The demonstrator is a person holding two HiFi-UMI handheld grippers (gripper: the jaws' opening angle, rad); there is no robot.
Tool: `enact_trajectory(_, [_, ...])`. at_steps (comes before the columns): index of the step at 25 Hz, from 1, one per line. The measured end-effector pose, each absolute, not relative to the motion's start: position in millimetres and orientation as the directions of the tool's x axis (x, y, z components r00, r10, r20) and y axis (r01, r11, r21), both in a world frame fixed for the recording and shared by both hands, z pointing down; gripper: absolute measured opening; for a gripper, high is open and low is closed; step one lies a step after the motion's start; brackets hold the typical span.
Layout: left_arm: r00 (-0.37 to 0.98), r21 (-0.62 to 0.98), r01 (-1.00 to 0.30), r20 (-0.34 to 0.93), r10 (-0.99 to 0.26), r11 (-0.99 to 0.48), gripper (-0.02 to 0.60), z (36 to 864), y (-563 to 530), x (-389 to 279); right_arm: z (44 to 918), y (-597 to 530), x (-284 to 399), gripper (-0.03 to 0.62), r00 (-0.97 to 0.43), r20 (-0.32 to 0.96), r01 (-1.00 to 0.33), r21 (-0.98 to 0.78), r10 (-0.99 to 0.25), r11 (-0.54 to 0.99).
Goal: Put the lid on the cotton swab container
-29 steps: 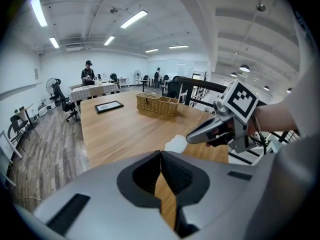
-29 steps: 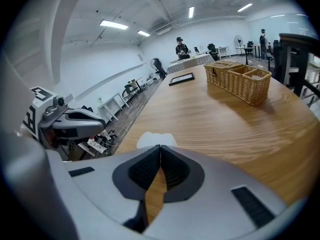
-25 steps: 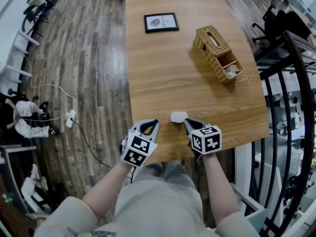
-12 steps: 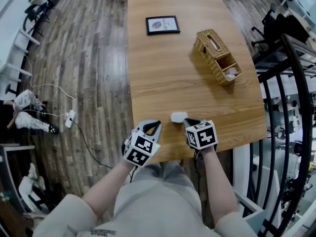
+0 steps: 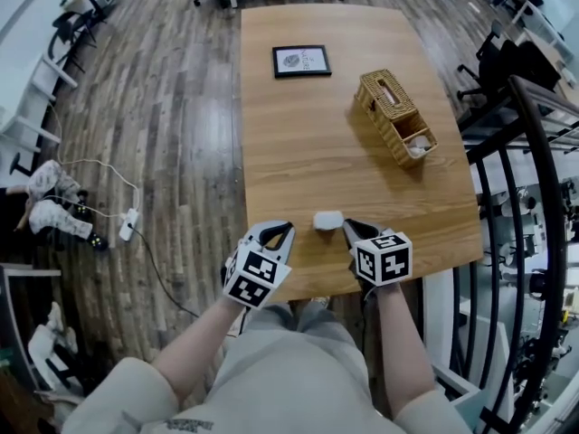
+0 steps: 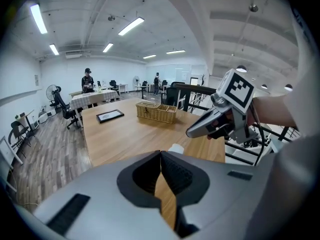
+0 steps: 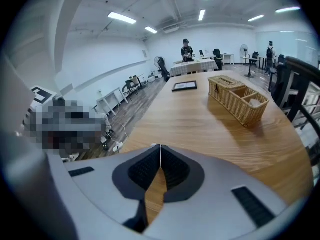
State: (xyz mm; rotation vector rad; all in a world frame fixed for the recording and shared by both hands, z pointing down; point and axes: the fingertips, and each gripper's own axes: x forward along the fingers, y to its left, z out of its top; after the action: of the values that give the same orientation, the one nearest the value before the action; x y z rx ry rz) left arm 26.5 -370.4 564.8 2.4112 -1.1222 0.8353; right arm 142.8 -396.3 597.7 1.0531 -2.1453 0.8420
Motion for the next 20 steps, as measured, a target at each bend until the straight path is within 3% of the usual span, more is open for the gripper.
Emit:
enact_trajectory(16, [0.531, -0.142, -0.767, 0.407, -0.744, -0.625, 0.023, 408.5, -378.9, 28.7, 411.7, -372.1, 150.0, 0.028, -0.614, 0.425, -0.784, -0.231, -0.665, 0.576])
enact_trajectory(20, [0.551, -0.163, -0.777, 0.292, -0.782, -0.608, 0.023, 366.0, -370.4, 32.8, 367.3, -360.1, 150.5, 0.028, -0.636, 0.317, -0.77, -0.203, -0.704, 0.604])
